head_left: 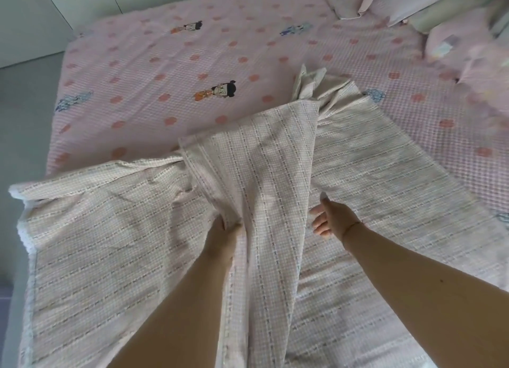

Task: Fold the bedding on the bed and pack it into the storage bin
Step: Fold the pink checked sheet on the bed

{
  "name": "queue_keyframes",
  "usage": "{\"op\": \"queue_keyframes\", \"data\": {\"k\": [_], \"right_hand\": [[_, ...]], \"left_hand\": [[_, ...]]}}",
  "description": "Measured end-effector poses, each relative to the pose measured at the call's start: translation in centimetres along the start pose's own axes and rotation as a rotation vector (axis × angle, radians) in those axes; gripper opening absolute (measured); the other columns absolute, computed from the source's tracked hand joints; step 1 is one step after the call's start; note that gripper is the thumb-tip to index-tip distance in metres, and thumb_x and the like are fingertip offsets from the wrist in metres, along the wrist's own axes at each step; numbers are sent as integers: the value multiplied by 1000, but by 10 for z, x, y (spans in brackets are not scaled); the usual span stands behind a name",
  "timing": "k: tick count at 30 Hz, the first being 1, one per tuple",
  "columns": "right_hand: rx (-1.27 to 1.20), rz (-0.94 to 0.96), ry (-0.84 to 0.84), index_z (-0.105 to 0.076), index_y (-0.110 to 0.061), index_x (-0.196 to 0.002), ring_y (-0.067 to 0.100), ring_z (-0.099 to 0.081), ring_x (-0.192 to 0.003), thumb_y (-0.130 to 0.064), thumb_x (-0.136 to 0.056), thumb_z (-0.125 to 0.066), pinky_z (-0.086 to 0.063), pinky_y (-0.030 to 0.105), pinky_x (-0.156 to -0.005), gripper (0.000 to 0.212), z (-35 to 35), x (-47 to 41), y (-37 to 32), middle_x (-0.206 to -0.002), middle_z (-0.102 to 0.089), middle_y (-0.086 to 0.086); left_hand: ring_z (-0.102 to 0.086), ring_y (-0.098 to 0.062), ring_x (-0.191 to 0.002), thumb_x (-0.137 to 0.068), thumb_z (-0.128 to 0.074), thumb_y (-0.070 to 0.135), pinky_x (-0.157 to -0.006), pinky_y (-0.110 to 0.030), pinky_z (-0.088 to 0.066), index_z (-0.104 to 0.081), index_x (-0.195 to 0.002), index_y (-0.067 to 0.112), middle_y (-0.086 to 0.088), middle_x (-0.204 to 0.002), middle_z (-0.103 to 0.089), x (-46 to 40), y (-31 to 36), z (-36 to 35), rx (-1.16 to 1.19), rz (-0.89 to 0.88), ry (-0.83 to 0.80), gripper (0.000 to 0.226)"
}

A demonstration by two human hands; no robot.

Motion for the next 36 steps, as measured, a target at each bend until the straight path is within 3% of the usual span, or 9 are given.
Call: {"op": "queue_keyframes", "data": {"k": [6, 9, 11, 14, 18, 21, 25, 32, 36], "right_hand": [[-53, 44, -17, -63, 0, -105, 26, -64, -71, -49, -101, -23, -54, 34, -70, 63, 51, -4, -46, -78, -65, 16], [-84, 26, -34, -61, 1, -108, 25, -63, -70, -50, -101, -22, -52, 32, -65, 65, 71, -5, -56, -77, -63, 16], [-101, -1, -52, -60, 1, -110, 26, -62, -70, -50, -101, -21, -52, 31, -65, 65, 81, -6, -55, -78, -62, 16], [-99, -21, -71, -60, 2, -113, 26, -62, -73, -51, -101, -21, -52, 33, -72, 67, 96, -10, -43, -80, -63, 16], [-75, -52, -81, -61, 0, -113, 25, -64, -76, -52, -100, -19, -52, 31, -73, 68, 116, -20, -20, -85, -64, 16], [-59, -63, -93, -62, -2, -110, 25, -65, -79, -52, -100, -19, -53, 30, -72, 67, 131, -29, 0, -87, -65, 15], [-51, -72, -126, -63, -6, -101, 24, -66, -80, -53, -100, -19, -53, 30, -71, 64, 147, -37, 18, -86, -66, 14], [-135, 17, -84, -58, -5, -109, 29, -60, -87, -48, -101, -20, -49, 33, -71, 58, 184, -38, -17, -99, -59, 13], [-177, 79, -75, -58, -10, -102, 21, -59, -70, -50, -100, -25, -48, 31, -62, 52, 207, -27, -39, -86, -57, 6]], "left_hand": [[-60, -10, -103, -84, -71, 24, -94, -28, -45, -62, -112, 22, 4, -108, -67, 64, 4, -123, -55, 86, -469, 29], [-60, -13, -105, -94, -60, 24, -96, -31, -44, -58, -126, 16, 1, -114, -64, 77, 3, -153, 125, 217, -544, 34], [-62, -17, -96, -95, -56, 34, -87, -31, -48, -58, -128, 11, -6, -108, -65, 70, 7, -157, 310, 278, -472, 41], [-60, -25, -110, -90, -58, 46, -100, -38, -45, -63, -122, 10, -10, -116, -67, 56, 5, -160, 424, 367, -354, 48], [-63, -25, -103, -83, -72, 35, -81, -37, -53, -54, -128, 16, -11, -117, -65, 28, -6, -170, 423, 318, -179, 52], [-67, -30, -101, -58, -91, 25, -90, -48, -53, -50, -126, 12, -11, -114, -68, 5, -5, -182, 441, 275, -7, 80], [-68, -28, -95, -72, -77, 4, -92, -44, -52, -63, -101, 9, -11, -107, -71, -18, 1, -192, 344, 151, 229, 32], [-66, -24, -88, -48, -84, 24, -85, -40, -53, -64, -105, 8, -6, -93, -71, 36, 27, -272, -14, -70, -225, 62], [-52, -22, -126, -58, -84, 29, -108, -45, -41, -43, -140, 16, -2, -137, -56, 76, 15, -317, -273, -35, -474, 93]]}}
Point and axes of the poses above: each hand's wrist, its own x-axis away from the middle knuckle, its own z-axis out of the back of the hand, y = z × x, the point moved 4 cm from there along -x, towards the middle knuckle
